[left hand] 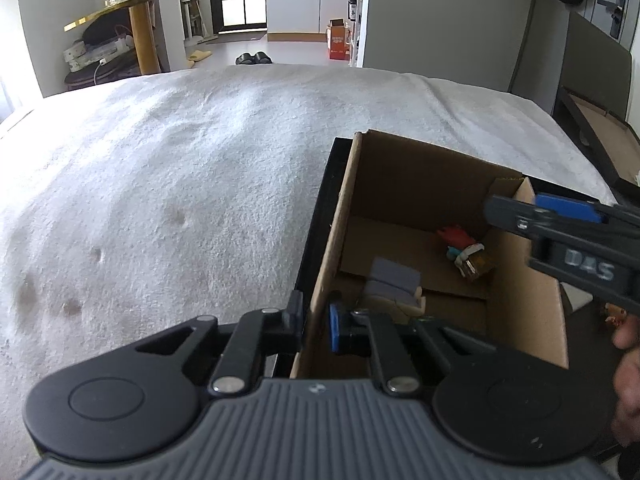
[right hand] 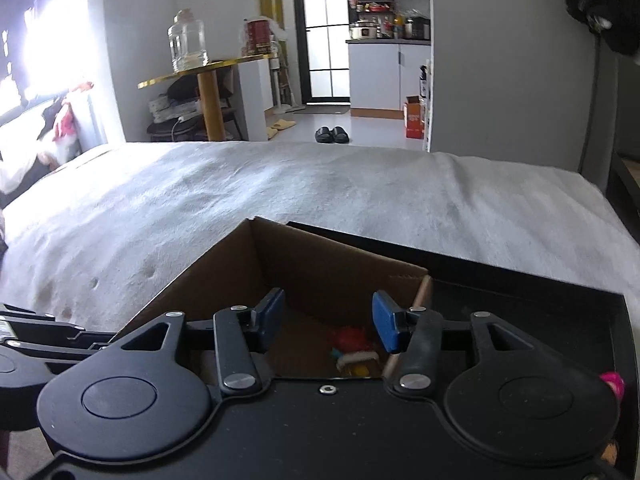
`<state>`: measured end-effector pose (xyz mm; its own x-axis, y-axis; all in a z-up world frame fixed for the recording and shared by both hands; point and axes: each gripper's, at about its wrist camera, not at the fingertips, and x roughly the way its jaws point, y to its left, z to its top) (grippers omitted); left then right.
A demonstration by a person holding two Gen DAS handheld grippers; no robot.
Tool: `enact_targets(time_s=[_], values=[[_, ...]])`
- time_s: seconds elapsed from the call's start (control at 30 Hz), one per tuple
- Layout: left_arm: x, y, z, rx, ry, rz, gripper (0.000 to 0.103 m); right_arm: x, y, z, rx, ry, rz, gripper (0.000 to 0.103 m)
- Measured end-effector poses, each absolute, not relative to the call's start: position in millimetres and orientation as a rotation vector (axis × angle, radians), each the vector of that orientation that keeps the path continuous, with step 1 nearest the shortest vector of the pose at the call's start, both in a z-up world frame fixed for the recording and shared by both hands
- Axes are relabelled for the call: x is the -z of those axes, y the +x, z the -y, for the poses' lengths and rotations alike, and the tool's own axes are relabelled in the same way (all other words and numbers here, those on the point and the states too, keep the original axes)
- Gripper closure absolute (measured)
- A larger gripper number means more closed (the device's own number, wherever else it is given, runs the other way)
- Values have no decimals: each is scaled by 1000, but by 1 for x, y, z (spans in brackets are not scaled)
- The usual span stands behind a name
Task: Organize rigid objects
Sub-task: 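Move the right gripper over the tray onto the brown-haired doll figure and close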
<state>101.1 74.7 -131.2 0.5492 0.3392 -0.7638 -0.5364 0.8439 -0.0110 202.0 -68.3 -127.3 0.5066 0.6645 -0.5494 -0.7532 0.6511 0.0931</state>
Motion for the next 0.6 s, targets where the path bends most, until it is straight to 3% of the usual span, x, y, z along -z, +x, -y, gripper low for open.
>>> enact_targets(time_s=[0.2,0.6], values=[[128,103,-70,-540,-225,-849,91,119,204,97,-825,-106,-609,43],[120,108,-56,-567,-161,-857,87,119,207,139,-770,-52,-643,43]])
